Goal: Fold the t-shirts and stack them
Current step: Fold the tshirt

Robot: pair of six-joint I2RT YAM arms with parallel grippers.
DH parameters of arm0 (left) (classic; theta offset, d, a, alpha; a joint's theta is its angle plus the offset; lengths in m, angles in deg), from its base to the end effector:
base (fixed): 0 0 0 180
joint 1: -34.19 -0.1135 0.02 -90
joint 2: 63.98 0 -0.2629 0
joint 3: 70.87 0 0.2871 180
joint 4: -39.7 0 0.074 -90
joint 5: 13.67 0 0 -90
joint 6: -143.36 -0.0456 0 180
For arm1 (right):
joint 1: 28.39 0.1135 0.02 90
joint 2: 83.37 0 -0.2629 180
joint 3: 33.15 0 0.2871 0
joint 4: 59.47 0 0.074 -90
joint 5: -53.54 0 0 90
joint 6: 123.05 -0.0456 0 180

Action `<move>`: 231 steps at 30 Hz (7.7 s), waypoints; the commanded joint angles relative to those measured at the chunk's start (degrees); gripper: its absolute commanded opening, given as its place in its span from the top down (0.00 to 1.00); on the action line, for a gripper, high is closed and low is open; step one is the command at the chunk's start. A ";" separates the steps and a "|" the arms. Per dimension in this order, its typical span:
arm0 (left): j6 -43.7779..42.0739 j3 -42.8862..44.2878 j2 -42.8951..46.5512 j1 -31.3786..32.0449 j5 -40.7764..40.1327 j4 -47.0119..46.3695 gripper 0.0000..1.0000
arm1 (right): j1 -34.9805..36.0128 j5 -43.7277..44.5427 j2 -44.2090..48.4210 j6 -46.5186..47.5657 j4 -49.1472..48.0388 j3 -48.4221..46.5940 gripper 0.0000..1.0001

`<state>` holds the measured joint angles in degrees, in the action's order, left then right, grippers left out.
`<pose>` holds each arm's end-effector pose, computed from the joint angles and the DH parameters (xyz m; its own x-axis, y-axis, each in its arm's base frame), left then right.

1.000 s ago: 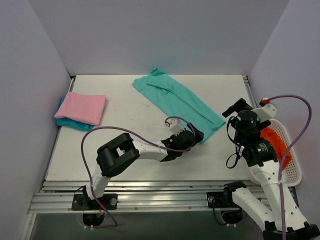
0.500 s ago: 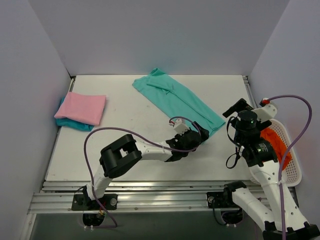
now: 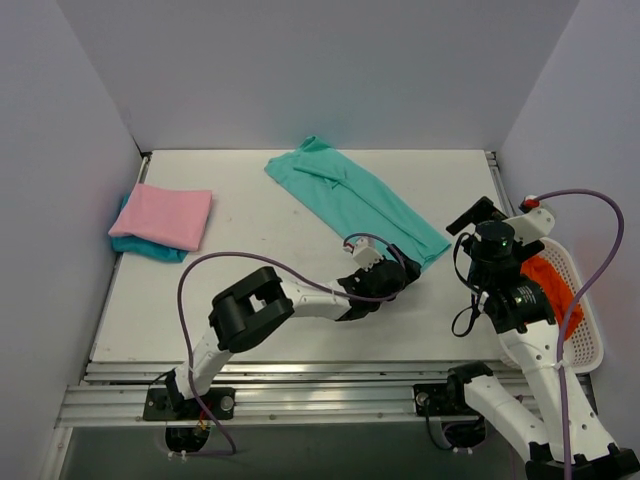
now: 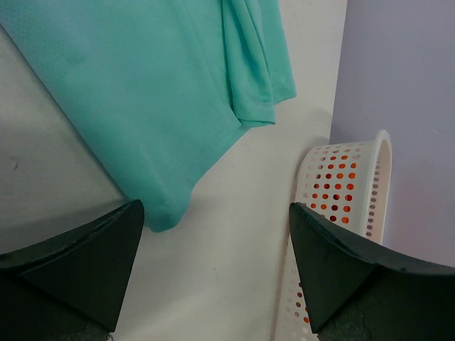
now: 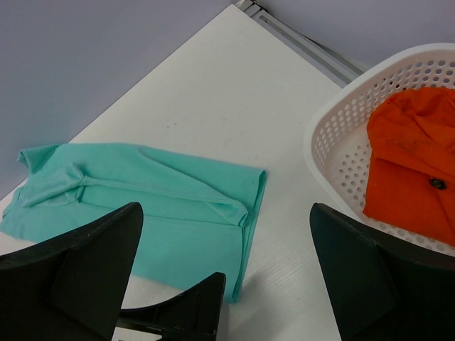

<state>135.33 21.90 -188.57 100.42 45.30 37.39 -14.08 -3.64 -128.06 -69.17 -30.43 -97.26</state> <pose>0.2277 -0.4587 0.1229 -0.6252 -0.6856 -0.3730 -0.1123 0.5520 -0.8263 0.2141 0.0291 0.3751 0.0520 0.5245 -0.8498 0.3459 0.7888 0.5080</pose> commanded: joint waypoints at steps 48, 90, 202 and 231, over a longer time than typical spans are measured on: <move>-4.28 -58.46 47.46 -11.74 -3.24 -1.32 0.98 | 6.16 -27.96 -4.50 -2.55 -19.23 15.21 0.00; -13.07 -66.56 58.85 -16.23 -5.89 11.73 0.98 | 44.85 -16.21 -38.63 -23.30 -44.83 28.85 0.63; -29.07 -43.79 28.18 -43.65 25.66 -9.62 0.12 | 26.56 -22.19 -60.52 -15.21 -59.61 14.35 0.64; -30.64 -52.75 52.51 -40.76 21.80 5.13 0.98 | 36.83 -8.13 -37.85 -17.84 -29.92 16.64 1.00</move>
<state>106.65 -30.23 -142.13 58.98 70.09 36.80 20.58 -18.39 -170.55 -85.65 -71.98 -80.52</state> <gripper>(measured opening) 0.043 0.045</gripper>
